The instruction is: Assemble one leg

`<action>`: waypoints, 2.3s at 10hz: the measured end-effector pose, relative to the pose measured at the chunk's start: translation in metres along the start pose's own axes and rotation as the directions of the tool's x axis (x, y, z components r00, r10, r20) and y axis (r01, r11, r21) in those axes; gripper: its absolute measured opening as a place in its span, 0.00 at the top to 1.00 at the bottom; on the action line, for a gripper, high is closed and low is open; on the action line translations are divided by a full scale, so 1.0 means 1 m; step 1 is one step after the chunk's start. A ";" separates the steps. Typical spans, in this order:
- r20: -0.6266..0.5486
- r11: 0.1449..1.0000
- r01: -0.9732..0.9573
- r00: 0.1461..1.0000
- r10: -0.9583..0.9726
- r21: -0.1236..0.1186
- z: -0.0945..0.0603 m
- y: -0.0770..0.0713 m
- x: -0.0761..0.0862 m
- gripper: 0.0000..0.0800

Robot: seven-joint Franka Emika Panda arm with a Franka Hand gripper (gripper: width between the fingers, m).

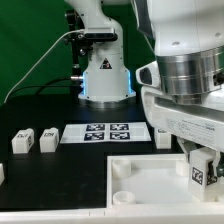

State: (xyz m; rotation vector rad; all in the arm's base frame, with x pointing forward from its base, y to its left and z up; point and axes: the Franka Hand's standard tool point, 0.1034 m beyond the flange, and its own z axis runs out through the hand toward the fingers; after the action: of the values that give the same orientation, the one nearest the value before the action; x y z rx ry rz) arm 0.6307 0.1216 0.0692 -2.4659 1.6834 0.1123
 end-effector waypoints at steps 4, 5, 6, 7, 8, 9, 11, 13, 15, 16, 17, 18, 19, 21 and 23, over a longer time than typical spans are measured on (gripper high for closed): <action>0.018 0.948 -0.318 0.948 0.317 0.029 0.001 -0.002 -0.001 0.63; 0.017 0.961 -0.277 0.961 0.276 0.029 0.001 -0.002 -0.001 0.54; 0.015 0.979 -0.203 0.979 0.203 0.029 0.001 -0.002 -0.002 0.31; 0.011 0.996 -0.081 0.997 0.080 0.029 0.001 -0.001 -0.002 0.31; 0.000 0.994 0.105 0.995 -0.105 0.027 0.000 -0.001 -0.002 0.23; -0.012 0.947 0.322 0.947 -0.322 0.016 -0.003 -0.001 -0.004 0.19; -0.034 0.831 0.556 0.831 -0.555 0.016 -0.003 -0.002 -0.001 0.19; -0.035 0.708 0.707 0.707 -0.706 0.007 -0.002 -0.001 0.000 0.19; -0.038 0.425 0.904 0.424 -0.905 -0.048 -0.006 -0.002 0.006 0.19; -0.039 0.340 0.938 0.338 -0.940 -0.067 -0.007 -0.004 0.006 0.19; -0.040 0.381 0.922 0.380 -0.924 -0.060 -0.006 -0.003 0.006 0.22; -0.039 0.381 0.923 0.379 -0.925 -0.060 -0.006 -0.003 0.006 0.22; -0.040 0.397 0.916 0.395 -0.918 -0.058 -0.005 -0.003 0.006 0.46; -0.050 0.578 0.815 0.576 -0.816 -0.046 -0.005 -0.002 0.007 0.63; -0.054 0.721 0.692 0.719 -0.692 -0.027 -0.006 -0.001 0.010 0.63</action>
Offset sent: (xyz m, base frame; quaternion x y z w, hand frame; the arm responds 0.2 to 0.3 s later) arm 0.0000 0.0000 0.0000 0.0000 0.0000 0.1790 0.9838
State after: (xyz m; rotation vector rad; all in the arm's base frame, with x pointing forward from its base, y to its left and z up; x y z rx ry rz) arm 0.6355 0.1120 0.0734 -2.9374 0.6510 -0.0525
